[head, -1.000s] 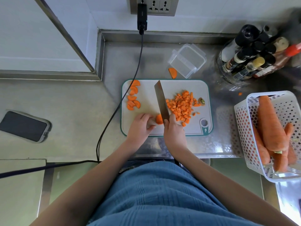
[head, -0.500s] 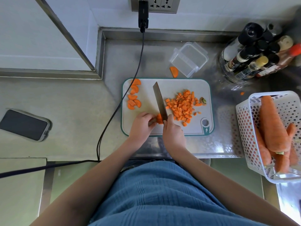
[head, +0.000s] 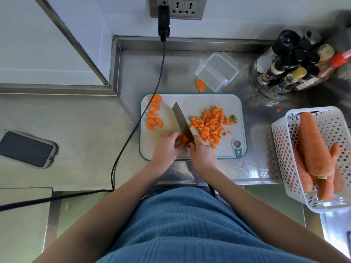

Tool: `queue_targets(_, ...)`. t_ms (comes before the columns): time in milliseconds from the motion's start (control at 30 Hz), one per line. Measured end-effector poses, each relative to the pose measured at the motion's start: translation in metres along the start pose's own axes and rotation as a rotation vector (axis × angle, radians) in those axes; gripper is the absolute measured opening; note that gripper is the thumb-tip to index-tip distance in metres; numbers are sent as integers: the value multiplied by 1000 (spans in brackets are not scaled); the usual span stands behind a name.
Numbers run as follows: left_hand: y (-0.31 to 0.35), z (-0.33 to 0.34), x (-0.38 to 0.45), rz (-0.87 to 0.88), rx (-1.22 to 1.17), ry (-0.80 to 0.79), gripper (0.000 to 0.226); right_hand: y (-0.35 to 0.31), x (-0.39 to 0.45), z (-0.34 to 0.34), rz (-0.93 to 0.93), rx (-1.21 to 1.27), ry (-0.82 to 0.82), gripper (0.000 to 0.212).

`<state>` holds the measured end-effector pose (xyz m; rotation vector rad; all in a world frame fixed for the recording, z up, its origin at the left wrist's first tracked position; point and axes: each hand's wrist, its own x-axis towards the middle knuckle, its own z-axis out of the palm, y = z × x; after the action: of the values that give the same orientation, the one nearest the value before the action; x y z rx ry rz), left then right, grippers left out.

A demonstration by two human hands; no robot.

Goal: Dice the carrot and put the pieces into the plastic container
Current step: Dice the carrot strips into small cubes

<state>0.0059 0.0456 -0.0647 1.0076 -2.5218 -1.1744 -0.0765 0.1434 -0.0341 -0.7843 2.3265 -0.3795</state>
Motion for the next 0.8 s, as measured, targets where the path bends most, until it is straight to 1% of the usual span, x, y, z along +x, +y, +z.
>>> queue_targets(67, 2, 2, 3, 6, 0, 2, 23, 3, -2, -3, -18, 48, 25, 36)
queue_targets(133, 4, 4, 7, -13, -32, 0, 23, 7, -6, -6, -12, 108, 66, 39)
queue_targets(233, 12, 7, 13, -120, -182, 0, 21, 12, -8, -14, 40, 205, 134, 24)
queue_targets(300, 15, 6, 16, -194, -287, 7, 18, 16, -7, -20, 60, 229, 161, 20)
queue_targets(333, 15, 5, 14, -202, -298, 16, 16, 18, -6, -22, 57, 226, 166, 20)
queue_targets(400, 11, 1, 8, -185, -244, 56, 17, 21, -6, -25, 36, 184, 167, 21)
queue_targets(433, 10, -4, 4, -151, -187, 91, 19, 22, -7, -27, 23, 127, 160, 22)
queue_targets(467, 8, -9, -1, -81, -113, 138, 21, 24, -8, -28, 10, 49, 154, 27)
queue_targets(533, 6, -19, -7, 172, 68, 236, 25, 26, -10, -29, -26, -123, 156, 40)
queue_targets(600, 6, -24, -10, 460, 238, 261, 33, 26, -14, -30, -87, -250, 185, 47)
queue_targets(667, 9, -25, -10, 675, 363, 189, 38, 26, -18, -31, -133, -326, 219, 49)
queue_targets(700, 10, -23, -10, 742, 403, 136, 39, 25, -19, -32, -144, -348, 241, 49)
queue_targets(733, 12, -21, -10, 786, 425, 85, 40, 25, -19, -33, -151, -373, 264, 49)
queue_targets(800, 16, -18, -9, 800, 403, 10, 38, 25, -20, -33, -157, -467, 292, 56)
